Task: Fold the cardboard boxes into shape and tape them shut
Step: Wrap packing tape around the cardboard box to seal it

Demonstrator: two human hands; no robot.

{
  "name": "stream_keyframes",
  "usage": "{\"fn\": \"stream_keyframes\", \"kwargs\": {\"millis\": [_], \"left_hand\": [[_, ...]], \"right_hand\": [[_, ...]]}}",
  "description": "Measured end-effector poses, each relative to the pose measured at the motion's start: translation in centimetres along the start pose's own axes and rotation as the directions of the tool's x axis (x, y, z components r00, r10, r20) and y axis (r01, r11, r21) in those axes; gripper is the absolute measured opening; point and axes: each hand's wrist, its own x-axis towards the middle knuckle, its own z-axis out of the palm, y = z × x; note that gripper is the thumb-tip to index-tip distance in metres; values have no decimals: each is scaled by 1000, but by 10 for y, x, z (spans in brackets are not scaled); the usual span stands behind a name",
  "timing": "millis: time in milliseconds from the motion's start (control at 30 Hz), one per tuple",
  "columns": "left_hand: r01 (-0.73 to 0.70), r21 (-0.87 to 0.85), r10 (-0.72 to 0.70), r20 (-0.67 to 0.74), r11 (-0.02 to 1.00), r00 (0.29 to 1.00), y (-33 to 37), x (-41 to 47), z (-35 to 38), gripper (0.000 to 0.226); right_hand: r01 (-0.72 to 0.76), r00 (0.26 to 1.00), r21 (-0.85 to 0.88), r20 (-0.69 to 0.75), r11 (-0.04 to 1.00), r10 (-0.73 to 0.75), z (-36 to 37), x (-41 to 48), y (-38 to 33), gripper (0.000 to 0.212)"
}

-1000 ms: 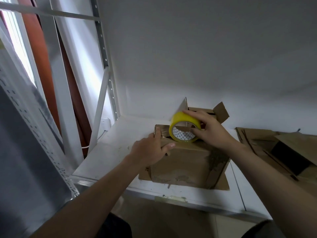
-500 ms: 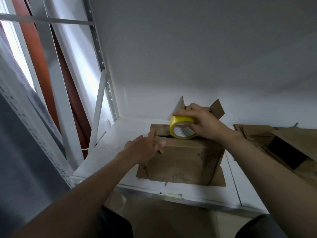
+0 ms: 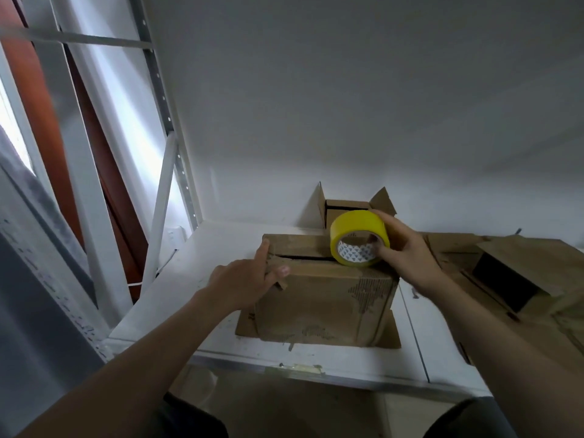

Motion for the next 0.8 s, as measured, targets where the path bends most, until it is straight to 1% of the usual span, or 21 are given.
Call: {"fn": "stream_keyframes", "kwargs": {"millis": [33, 100, 200, 267, 300, 367, 400, 467, 500, 567, 667, 767, 800], "left_hand": [[-4, 9, 4, -3, 1000, 1000, -2, 0, 1, 97], [-6, 11, 6, 10, 1000, 1000, -9, 2, 1, 102], [-23, -74, 29, 71, 997, 997, -32, 5, -9, 100], [-50, -144, 68, 127, 988, 990, -51, 4, -20, 97], [-53, -155, 75, 142, 986, 987, -59, 2, -25, 96], [-16, -148, 39, 152, 989, 988, -70, -2, -31, 93], [12, -119, 6, 145, 993, 989, -72, -4, -32, 93], [54, -3, -53, 99, 999, 994, -69, -6, -30, 91], [64, 55, -68, 70, 996, 995, -66, -7, -30, 90], [73, 111, -77, 35, 991, 996, -61, -10, -30, 90], [75, 147, -77, 7, 986, 997, -59, -16, -31, 94], [85, 153, -87, 9, 985, 996, -57, -16, -32, 96], [89, 149, -92, 12, 985, 996, -56, -15, -32, 95]], "right_hand": [[-5, 998, 95, -65, 995, 12, 7, -5, 5, 58], [7, 985, 195, -171, 981, 27, 22, -11, 9, 55], [34, 962, 248, -270, 968, 36, 50, -16, 9, 55], [69, 953, 236, -303, 969, 6, 73, -22, 8, 53], [81, 953, 230, -304, 970, -7, 85, -24, 7, 53], [73, 957, 226, -291, 971, -5, 104, -23, 5, 54], [58, 960, 215, -281, 975, 5, 110, -20, 3, 55], [39, 967, 193, -254, 980, 12, 115, -14, -1, 58], [40, 972, 203, -235, 978, 9, 113, -12, -4, 60], [40, 983, 221, -186, 974, 1, 103, -7, -10, 62], [64, 990, 125, -134, 990, -47, 85, 0, -20, 64], [94, 994, 54, -67, 994, -91, 80, 5, -33, 62], [110, 992, 21, -64, 994, -108, 79, 7, -37, 60]]}}
